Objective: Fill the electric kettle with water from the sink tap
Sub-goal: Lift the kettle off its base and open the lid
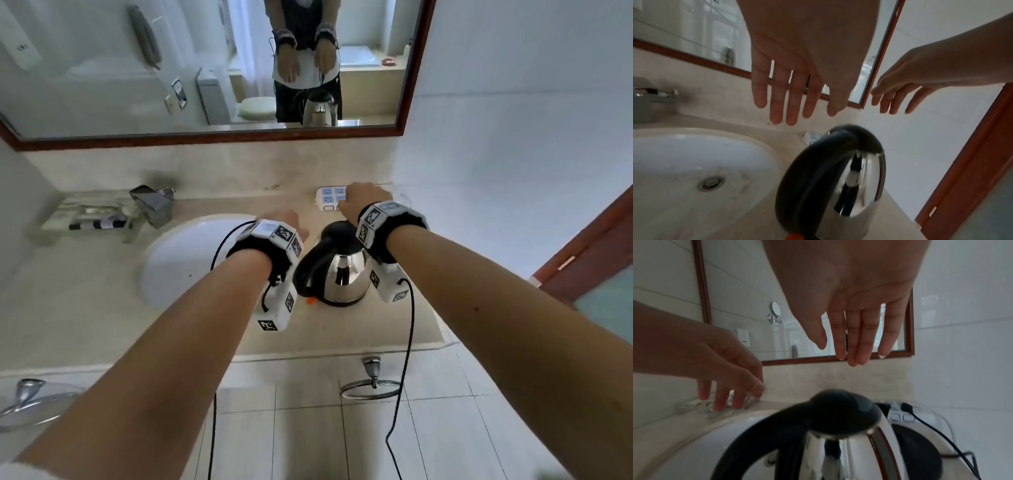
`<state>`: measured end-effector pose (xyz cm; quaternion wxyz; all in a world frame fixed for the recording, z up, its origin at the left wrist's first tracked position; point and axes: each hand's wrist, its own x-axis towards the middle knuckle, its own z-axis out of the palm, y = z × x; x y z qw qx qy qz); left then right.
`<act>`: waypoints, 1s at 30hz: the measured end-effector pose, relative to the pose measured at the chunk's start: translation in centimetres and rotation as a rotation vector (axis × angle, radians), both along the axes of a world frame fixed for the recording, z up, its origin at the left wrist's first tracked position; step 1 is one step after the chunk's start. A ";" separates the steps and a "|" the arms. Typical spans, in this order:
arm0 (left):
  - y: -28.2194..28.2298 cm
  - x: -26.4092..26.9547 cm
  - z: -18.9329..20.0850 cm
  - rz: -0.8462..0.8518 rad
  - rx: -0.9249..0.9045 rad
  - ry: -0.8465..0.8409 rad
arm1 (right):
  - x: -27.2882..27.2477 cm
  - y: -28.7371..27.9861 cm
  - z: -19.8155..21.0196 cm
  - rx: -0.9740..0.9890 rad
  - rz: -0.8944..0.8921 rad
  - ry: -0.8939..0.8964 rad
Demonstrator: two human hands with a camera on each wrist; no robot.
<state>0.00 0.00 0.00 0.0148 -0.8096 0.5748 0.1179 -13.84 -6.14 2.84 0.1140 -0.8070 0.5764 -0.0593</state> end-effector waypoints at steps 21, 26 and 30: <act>0.3 -3.0 -10.4 0.256 -0.060 0.479 | -1.2 -1.0 -7.3 0.078 0.004 -0.079; 0.3 -3.0 -10.9 0.275 -0.097 0.508 | -0.8 -0.9 -7.3 0.029 -0.011 -0.069; 0.4 -3.1 -11.0 0.291 -0.118 0.535 | -0.6 -0.5 -6.7 -0.057 -0.004 -0.055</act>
